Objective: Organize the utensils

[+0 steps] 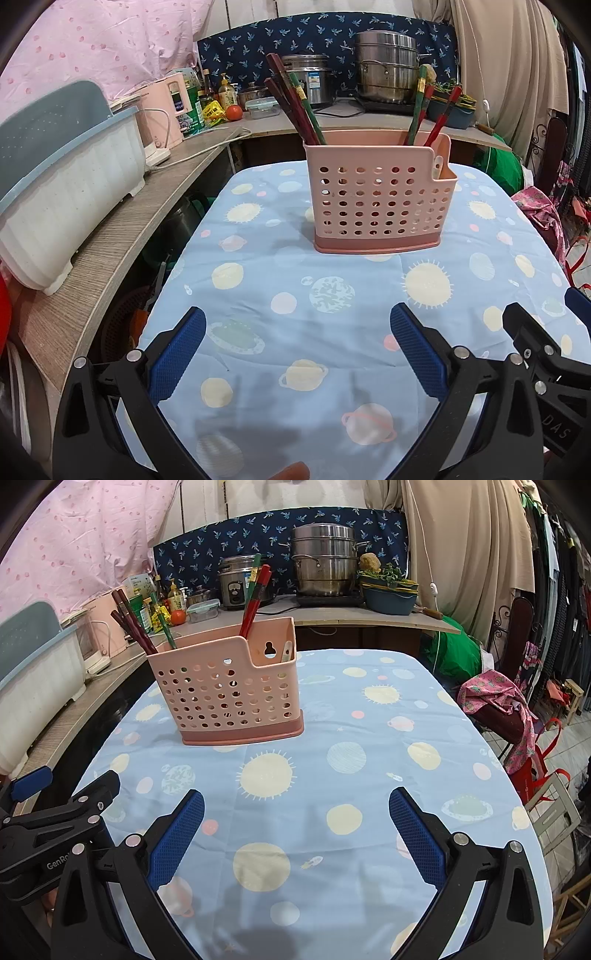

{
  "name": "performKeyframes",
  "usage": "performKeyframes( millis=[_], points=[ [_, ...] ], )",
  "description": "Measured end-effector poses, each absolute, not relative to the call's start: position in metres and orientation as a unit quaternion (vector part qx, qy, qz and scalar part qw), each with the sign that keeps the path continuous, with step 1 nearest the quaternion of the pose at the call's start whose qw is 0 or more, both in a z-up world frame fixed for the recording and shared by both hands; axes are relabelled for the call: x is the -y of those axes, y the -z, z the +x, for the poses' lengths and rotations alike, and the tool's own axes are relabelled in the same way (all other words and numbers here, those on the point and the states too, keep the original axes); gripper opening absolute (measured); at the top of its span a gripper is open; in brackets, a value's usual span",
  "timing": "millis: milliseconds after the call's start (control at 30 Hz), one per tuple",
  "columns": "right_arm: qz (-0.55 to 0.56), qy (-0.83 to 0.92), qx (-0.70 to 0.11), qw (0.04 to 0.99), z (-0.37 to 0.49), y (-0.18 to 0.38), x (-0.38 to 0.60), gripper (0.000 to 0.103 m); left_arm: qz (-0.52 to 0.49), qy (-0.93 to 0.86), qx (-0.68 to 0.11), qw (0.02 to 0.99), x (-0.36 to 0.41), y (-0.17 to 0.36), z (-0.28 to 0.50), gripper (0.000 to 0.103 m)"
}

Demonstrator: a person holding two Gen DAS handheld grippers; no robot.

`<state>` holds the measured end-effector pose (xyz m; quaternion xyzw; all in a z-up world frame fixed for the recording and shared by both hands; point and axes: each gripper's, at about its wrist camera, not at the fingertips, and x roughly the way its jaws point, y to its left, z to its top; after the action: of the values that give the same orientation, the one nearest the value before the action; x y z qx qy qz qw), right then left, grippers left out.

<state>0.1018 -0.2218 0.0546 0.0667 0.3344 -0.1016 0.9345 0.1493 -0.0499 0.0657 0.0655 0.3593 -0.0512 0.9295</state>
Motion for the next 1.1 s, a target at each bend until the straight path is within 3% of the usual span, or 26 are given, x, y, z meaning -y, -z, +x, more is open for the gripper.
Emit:
performKeyframes(
  millis=[1100],
  points=[
    [0.063,0.101,-0.334,0.935,0.1026,-0.0543,0.2198,0.097,0.078,0.041,-0.350,0.932,0.0515,-0.0712,0.1484,0.096]
  ],
)
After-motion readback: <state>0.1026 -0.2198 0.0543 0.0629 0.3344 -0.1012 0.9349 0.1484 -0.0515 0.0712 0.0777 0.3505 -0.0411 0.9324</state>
